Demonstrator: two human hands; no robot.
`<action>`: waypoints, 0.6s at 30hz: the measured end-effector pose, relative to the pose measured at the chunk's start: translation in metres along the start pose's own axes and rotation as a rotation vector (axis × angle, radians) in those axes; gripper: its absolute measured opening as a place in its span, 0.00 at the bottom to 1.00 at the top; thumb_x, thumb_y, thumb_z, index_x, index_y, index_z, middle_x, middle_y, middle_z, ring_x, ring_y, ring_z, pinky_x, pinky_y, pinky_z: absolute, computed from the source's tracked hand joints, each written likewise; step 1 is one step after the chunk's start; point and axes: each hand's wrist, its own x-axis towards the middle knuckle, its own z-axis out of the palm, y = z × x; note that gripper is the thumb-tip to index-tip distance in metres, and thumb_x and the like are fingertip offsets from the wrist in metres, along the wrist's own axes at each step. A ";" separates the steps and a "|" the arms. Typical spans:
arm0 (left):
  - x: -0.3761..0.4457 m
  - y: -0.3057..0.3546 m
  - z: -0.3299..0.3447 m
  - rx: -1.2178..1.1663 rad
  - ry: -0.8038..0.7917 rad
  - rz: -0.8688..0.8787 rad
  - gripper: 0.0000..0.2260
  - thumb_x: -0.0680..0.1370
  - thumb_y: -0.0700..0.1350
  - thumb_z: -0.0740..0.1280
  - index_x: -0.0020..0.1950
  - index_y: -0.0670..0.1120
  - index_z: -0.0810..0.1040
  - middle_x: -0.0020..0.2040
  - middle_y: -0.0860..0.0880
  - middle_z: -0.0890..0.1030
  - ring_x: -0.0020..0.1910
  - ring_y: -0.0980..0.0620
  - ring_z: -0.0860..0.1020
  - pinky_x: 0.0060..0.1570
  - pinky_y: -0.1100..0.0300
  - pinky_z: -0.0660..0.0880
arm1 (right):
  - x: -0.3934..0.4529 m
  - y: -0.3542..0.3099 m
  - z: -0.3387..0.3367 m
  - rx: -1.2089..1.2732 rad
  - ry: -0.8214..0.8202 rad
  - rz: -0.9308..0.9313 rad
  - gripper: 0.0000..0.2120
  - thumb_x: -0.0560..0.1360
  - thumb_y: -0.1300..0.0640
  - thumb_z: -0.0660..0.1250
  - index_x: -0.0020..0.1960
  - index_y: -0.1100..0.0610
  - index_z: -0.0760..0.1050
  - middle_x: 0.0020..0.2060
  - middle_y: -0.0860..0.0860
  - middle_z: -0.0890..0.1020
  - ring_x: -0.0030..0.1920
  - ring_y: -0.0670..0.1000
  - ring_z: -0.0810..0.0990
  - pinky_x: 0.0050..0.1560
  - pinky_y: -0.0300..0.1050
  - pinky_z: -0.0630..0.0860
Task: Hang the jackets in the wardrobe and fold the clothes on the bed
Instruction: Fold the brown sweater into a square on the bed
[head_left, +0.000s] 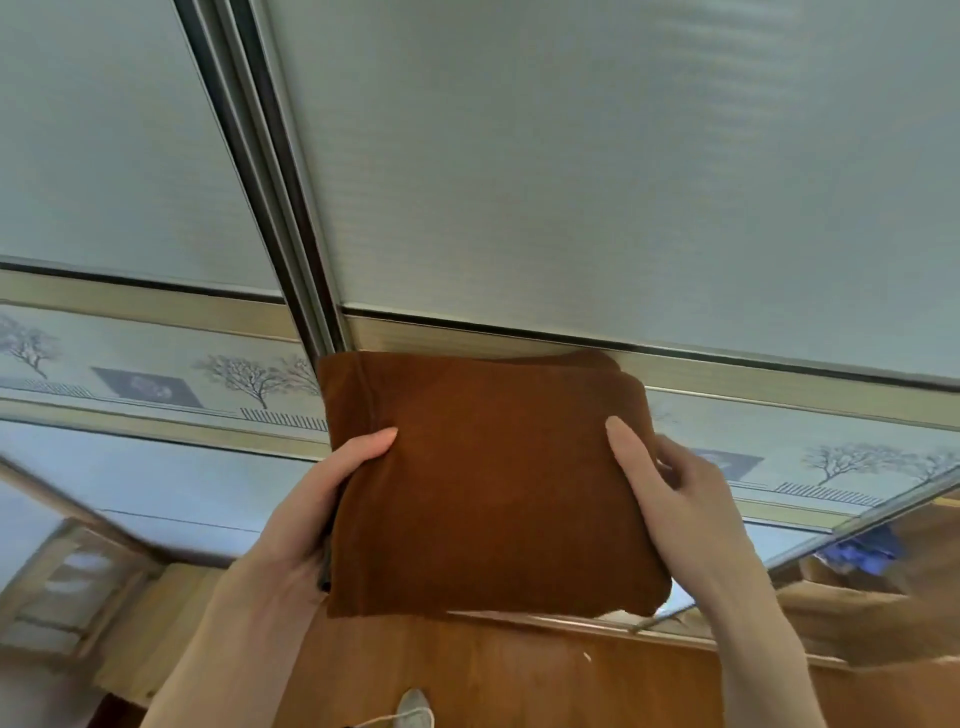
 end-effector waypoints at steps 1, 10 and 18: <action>0.004 -0.001 -0.005 -0.046 0.000 0.010 0.17 0.87 0.35 0.52 0.76 0.31 0.63 0.58 0.31 0.82 0.28 0.57 0.83 0.32 0.66 0.77 | 0.002 -0.002 0.002 -0.161 0.197 -0.111 0.20 0.75 0.26 0.59 0.51 0.39 0.80 0.45 0.35 0.84 0.47 0.41 0.82 0.55 0.50 0.82; -0.005 0.012 -0.022 -0.178 -0.052 0.223 0.21 0.87 0.38 0.52 0.78 0.29 0.56 0.79 0.31 0.62 0.76 0.42 0.70 0.70 0.57 0.61 | 0.085 -0.104 0.016 -0.751 0.781 -1.338 0.22 0.84 0.49 0.67 0.76 0.53 0.73 0.77 0.57 0.70 0.79 0.62 0.65 0.76 0.65 0.63; -0.041 0.025 -0.021 -0.216 -0.156 0.029 0.13 0.79 0.50 0.70 0.61 0.46 0.82 0.51 0.44 0.88 0.48 0.45 0.88 0.41 0.55 0.84 | 0.127 -0.112 0.027 -0.945 1.025 -1.235 0.33 0.83 0.37 0.61 0.84 0.47 0.56 0.82 0.52 0.56 0.81 0.61 0.59 0.80 0.62 0.53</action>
